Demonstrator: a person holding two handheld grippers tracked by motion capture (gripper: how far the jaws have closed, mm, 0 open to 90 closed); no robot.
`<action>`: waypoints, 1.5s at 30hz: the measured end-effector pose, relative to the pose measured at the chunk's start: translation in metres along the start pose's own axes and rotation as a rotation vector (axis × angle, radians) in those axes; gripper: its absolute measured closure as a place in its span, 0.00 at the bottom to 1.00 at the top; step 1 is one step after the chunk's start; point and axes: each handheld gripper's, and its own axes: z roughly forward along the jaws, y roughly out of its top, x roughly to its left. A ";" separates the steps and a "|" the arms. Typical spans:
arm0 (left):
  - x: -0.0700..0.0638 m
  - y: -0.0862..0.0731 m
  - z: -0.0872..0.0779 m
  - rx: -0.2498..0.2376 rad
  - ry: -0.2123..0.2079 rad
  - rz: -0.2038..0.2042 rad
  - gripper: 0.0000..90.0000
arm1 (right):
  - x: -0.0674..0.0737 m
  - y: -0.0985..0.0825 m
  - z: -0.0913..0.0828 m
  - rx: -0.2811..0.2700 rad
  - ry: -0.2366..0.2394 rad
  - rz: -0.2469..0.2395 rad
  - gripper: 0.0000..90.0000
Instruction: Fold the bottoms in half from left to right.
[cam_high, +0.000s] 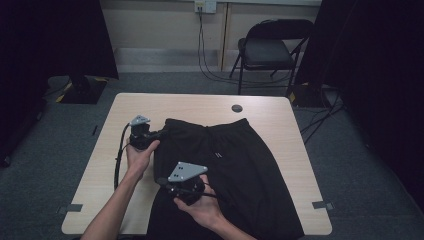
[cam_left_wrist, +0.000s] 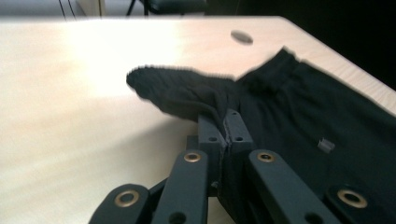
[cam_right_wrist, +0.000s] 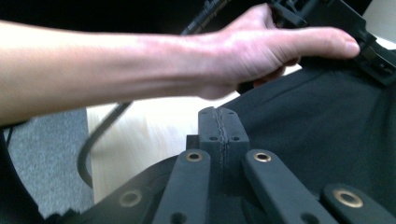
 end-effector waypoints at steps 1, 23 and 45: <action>0.000 0.006 -0.004 -0.010 0.005 0.007 0.99 | 0.001 0.006 -0.001 -0.014 0.001 -0.010 1.00; -0.004 0.071 -0.066 -0.066 0.059 0.069 0.98 | 0.004 0.087 -0.029 -0.256 0.051 -0.013 1.00; -0.089 0.002 0.070 0.186 -0.122 0.168 0.65 | -0.063 -0.089 -0.133 -0.028 -0.236 0.214 1.00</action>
